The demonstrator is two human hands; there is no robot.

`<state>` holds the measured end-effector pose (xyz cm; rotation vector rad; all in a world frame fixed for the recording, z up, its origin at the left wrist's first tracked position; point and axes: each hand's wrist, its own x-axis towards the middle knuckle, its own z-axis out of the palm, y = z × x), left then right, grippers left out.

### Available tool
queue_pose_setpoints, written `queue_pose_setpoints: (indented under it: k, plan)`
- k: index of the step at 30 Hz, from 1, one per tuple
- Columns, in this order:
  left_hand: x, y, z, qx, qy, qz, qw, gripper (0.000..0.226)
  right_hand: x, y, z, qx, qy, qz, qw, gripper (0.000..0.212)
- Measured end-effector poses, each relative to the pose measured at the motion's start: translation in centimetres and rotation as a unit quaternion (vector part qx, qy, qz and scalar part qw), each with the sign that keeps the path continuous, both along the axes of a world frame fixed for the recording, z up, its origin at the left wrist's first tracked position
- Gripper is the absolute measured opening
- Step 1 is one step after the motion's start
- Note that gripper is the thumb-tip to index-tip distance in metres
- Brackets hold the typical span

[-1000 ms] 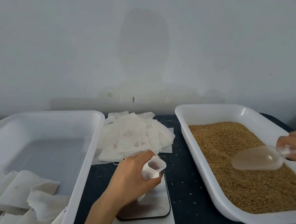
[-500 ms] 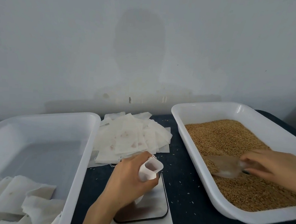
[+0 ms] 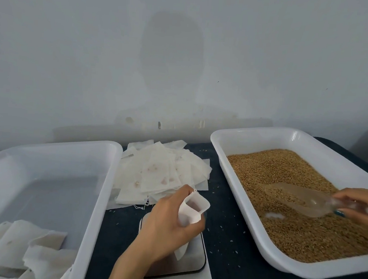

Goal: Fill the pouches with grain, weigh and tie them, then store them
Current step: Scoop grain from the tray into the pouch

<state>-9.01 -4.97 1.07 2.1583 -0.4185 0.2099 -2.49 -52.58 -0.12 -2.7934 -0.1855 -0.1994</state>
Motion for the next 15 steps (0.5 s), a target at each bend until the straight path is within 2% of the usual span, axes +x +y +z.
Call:
queue_pose_setpoints:
  k: [1,2,3,5,6,8,10,11,15]
  plan:
    - [0.0,-0.2,0.1,-0.003,0.000,-0.007,1.000,0.019,-0.3,-0.2,0.0,0.042,0.053,-0.006,0.998,0.024]
    - [0.0,-0.3,0.2,-0.004,0.001,-0.013,1.000,0.018,0.1,0.1,-0.5,0.065,0.074,0.009,0.995,0.036]
    - [0.1,-0.4,0.3,-0.005,0.003,-0.017,1.000,0.017,0.4,-0.5,-1.2,0.032,0.077,0.035,0.996,0.049]
    - [0.2,-0.7,0.4,-0.006,0.005,-0.024,1.000,0.016,1.1,-1.3,-1.8,0.082,0.087,0.009,0.993,0.073]
    - [0.3,-0.8,0.5,-0.002,0.006,-0.025,1.000,0.017,1.2,-0.9,-1.2,0.083,0.070,0.013,0.994,0.069]
    - [0.6,-1.1,0.7,0.011,0.006,-0.025,1.000,0.020,-0.1,1.0,2.1,0.014,0.010,0.074,0.997,0.017]
    - [0.9,-1.6,1.0,0.007,0.006,-0.031,0.999,0.021,-1.9,3.2,6.4,0.009,0.019,0.094,0.995,0.031]
    - [1.0,-1.9,1.0,0.002,0.007,-0.035,0.999,0.022,-2.6,4.9,8.1,0.011,0.040,0.127,0.991,0.034]
    - [1.3,-2.8,0.8,-0.026,0.021,-0.041,0.999,0.027,-3.6,11.4,11.4,0.040,0.024,0.224,0.973,0.041]
